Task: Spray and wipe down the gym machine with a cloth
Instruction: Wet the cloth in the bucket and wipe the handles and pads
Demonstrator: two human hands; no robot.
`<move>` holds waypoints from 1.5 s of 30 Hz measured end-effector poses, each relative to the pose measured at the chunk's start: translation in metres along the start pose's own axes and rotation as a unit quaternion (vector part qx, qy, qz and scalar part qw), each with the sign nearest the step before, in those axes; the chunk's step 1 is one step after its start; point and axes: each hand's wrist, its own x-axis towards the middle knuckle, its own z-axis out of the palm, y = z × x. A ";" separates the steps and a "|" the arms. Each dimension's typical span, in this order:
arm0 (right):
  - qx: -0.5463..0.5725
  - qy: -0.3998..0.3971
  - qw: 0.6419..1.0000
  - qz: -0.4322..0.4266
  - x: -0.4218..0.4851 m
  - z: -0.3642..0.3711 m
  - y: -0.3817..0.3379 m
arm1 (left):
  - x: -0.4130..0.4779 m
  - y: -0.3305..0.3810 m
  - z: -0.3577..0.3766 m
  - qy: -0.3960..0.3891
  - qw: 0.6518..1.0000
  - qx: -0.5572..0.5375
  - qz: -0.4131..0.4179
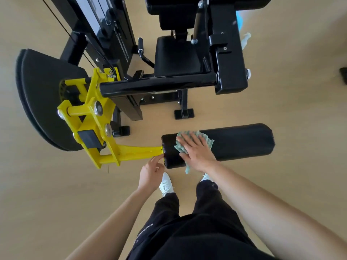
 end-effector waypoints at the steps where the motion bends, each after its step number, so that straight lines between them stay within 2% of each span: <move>1: 0.002 0.000 1.000 0.027 -0.007 -0.001 0.011 | 0.003 0.002 0.000 0.005 1.000 0.002 -0.002; 11: 0.055 0.015 0.958 0.280 -0.065 -0.025 0.134 | 0.014 0.040 0.003 0.098 0.993 0.072 0.008; 13: 0.083 0.041 0.947 0.308 -0.071 -0.028 0.149 | 0.010 0.055 0.011 0.099 0.992 0.071 0.045; 15: 0.122 0.089 0.936 0.318 -0.075 -0.026 0.159 | 0.005 0.075 0.027 0.066 0.991 0.056 0.102; 18: 0.184 0.183 0.912 0.318 -0.078 -0.029 0.168 | 0.002 0.110 0.064 -0.004 0.978 0.062 0.199; 20: 0.237 0.213 0.897 0.305 -0.082 -0.029 0.179 | 0.002 0.133 0.093 -0.049 0.964 0.081 0.248; 23: 0.266 0.225 0.904 0.250 -0.096 -0.020 0.204 | 0.005 0.163 0.142 -0.089 0.943 0.127 0.295; 26: 0.242 0.199 0.933 0.176 -0.108 -0.005 0.231 | 0.018 0.186 0.190 -0.125 0.926 0.233 0.271; 29: 0.222 0.226 0.943 0.103 -0.114 -0.011 0.251 | 0.031 0.205 0.224 -0.130 0.924 0.278 0.230; 33: 0.224 0.224 0.943 0.102 -0.118 -0.024 0.278 | 0.042 0.238 0.255 -0.080 0.932 0.280 0.214; 36: 0.248 0.201 0.936 0.147 -0.123 -0.036 0.300 | 0.048 0.266 0.278 -0.068 0.924 0.312 0.209; 38: 0.286 0.178 0.916 0.220 -0.127 -0.039 0.320 | 0.049 0.284 0.294 -0.054 0.927 0.305 0.210; 40: 0.338 0.170 0.880 0.286 -0.134 -0.040 0.342 | 0.053 0.304 0.311 -0.058 0.934 0.287 0.204; 43: 0.465 0.173 0.798 0.343 -0.148 -0.052 0.376 | 0.067 0.343 0.336 -0.102 0.959 0.209 0.161; 45: 0.519 0.185 0.758 0.349 -0.158 -0.059 0.399 | 0.078 0.370 0.348 -0.140 0.973 0.136 0.126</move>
